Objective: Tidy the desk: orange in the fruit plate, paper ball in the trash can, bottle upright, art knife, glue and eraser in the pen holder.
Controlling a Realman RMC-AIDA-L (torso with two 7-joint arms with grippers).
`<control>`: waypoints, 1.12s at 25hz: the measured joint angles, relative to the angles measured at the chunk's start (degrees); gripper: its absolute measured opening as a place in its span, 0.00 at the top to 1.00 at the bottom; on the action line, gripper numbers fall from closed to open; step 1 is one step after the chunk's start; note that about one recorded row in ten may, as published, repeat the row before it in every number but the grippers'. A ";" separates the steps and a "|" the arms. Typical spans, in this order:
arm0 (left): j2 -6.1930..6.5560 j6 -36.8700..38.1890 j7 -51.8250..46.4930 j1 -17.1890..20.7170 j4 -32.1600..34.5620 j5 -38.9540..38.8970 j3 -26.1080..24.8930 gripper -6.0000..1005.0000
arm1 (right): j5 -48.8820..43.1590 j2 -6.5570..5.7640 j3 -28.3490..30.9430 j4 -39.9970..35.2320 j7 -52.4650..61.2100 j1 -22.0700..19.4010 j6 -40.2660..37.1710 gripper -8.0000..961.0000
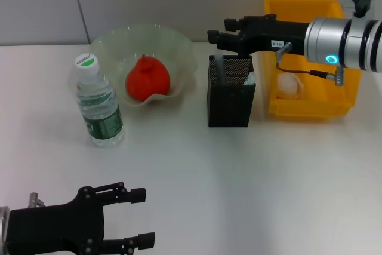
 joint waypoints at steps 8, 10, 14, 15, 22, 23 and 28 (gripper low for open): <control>-0.06 0.21 -0.38 -0.06 0.00 0.00 0.00 0.21 | 5.61 -0.03 0.69 -1.33 -0.24 -2.47 -1.62 0.29; -0.17 0.22 -0.42 -0.12 0.00 0.00 -0.03 0.21 | 9.05 -0.12 1.21 -2.32 -0.80 -3.75 -3.20 0.22; -0.36 0.23 -0.62 -1.16 -0.59 -0.11 -0.43 0.21 | 19.23 -0.19 5.22 -3.28 -6.65 -7.13 -14.81 0.16; -0.31 0.27 -0.65 -1.65 -1.26 -0.12 -0.64 0.21 | 21.50 -0.20 6.38 -2.96 -8.78 -8.10 -19.63 0.16; 0.75 0.41 -0.48 -3.91 -5.01 -0.13 -1.47 0.21 | 21.27 -2.40 9.09 2.24 -18.46 -15.87 -48.92 0.16; 0.75 0.34 -0.42 -4.03 -5.05 -0.09 -1.48 0.21 | 19.83 -3.04 8.95 3.79 -19.44 -16.58 -51.34 0.16; 0.42 -0.31 0.03 -4.55 -5.10 0.28 -1.19 0.21 | 6.66 -4.49 9.27 10.45 -23.76 -17.71 -53.88 0.16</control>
